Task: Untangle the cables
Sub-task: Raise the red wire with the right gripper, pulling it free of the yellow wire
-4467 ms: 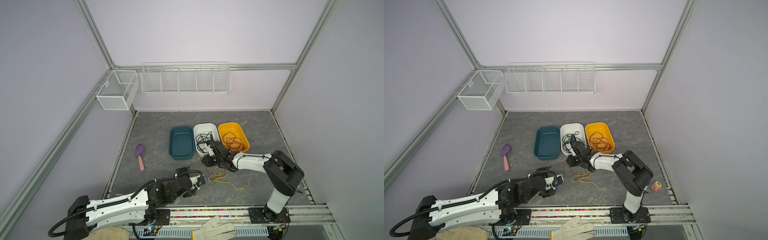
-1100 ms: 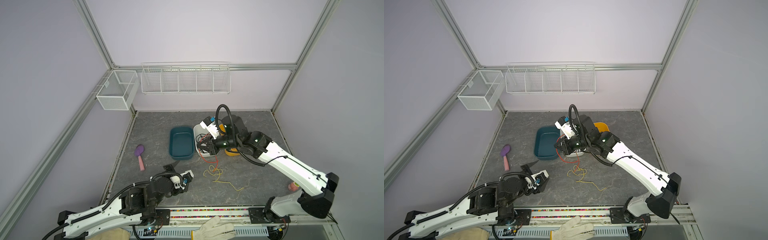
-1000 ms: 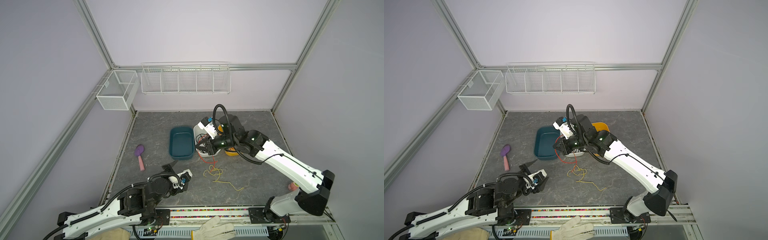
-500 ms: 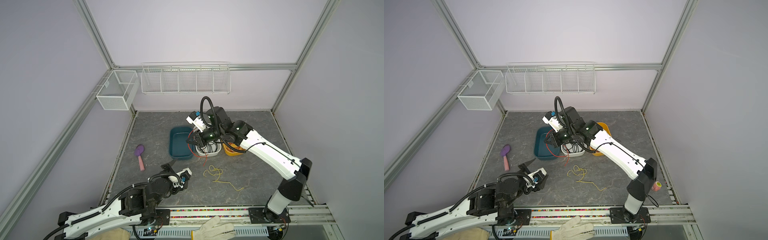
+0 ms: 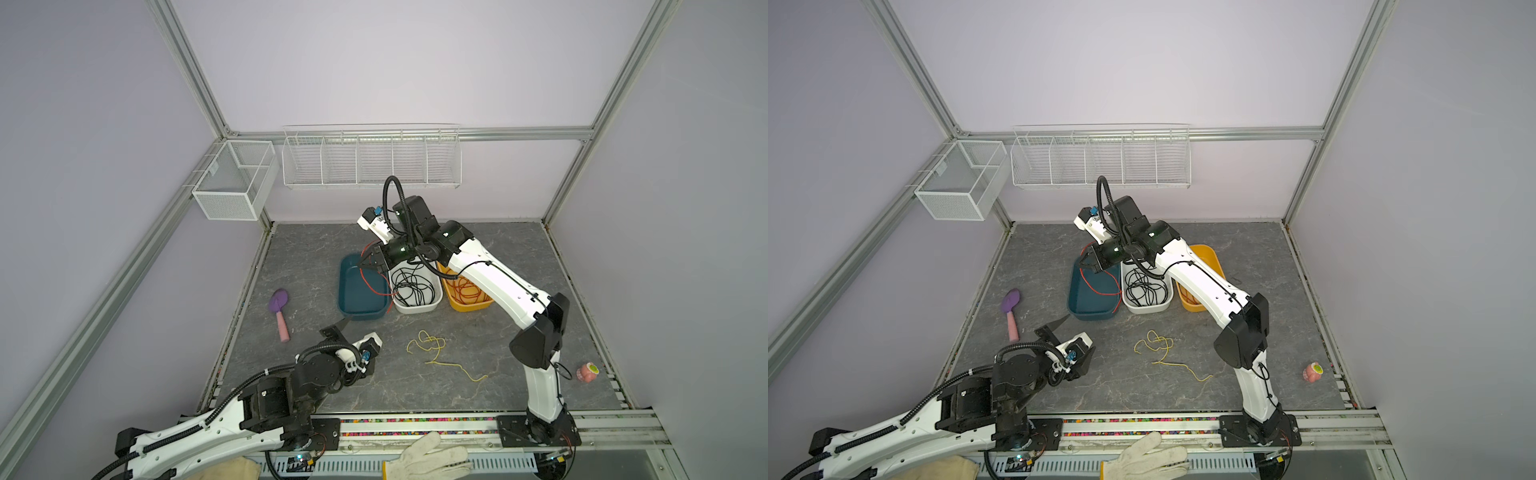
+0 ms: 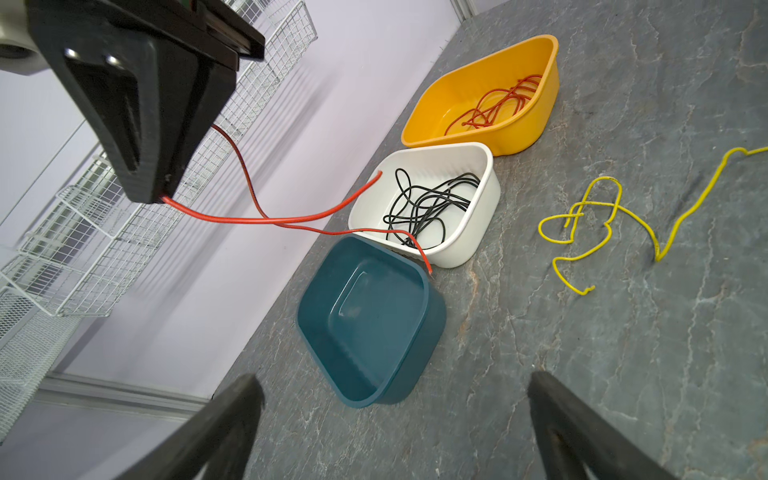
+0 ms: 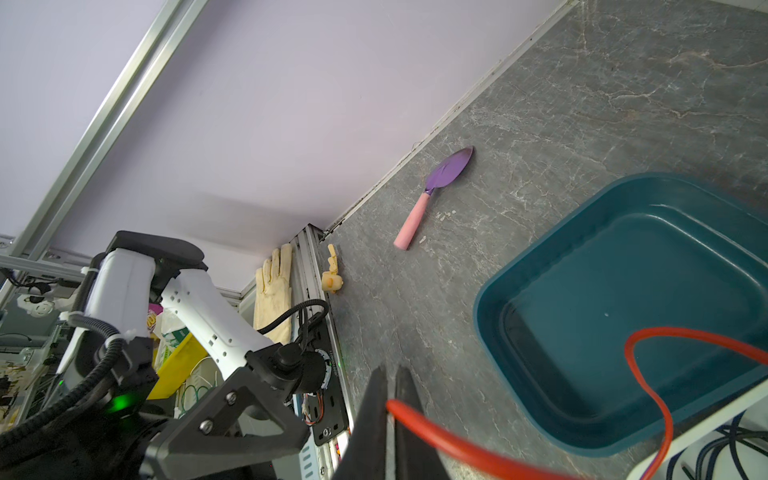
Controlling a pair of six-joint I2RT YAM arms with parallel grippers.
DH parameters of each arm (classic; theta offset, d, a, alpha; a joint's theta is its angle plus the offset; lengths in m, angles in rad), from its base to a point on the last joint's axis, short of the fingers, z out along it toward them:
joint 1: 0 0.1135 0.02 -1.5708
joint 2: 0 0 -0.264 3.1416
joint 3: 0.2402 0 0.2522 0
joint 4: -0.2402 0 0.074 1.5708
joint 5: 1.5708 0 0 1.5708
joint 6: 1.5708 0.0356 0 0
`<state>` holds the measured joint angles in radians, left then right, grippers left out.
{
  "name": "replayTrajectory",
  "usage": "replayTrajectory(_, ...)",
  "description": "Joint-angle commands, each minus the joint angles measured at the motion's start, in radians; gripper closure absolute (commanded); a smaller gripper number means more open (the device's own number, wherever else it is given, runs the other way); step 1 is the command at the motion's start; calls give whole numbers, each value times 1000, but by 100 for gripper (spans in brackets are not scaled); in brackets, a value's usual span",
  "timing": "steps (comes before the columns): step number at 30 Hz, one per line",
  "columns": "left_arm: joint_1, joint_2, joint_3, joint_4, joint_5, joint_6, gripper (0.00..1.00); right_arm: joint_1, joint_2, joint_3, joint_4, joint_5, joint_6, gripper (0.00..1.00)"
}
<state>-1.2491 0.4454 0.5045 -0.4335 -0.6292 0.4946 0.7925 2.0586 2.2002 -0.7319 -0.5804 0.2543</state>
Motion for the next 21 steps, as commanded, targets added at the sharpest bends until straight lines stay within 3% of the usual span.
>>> replayTrajectory(1,14,-8,-7,12,19,2,1,-13,44,58,4,-44,-14,93)
replayTrajectory(13,49,-1,0,-6,58,-4,1,-23,129,155,31,-48,-16,94)
replayTrajectory(16,54,-3,0,-6,63,-5,1,-31,50,49,87,33,-24,94)
replayTrajectory(21,59,0,1,-8,71,-6,1,-98,-84,-123,228,33,44,93)
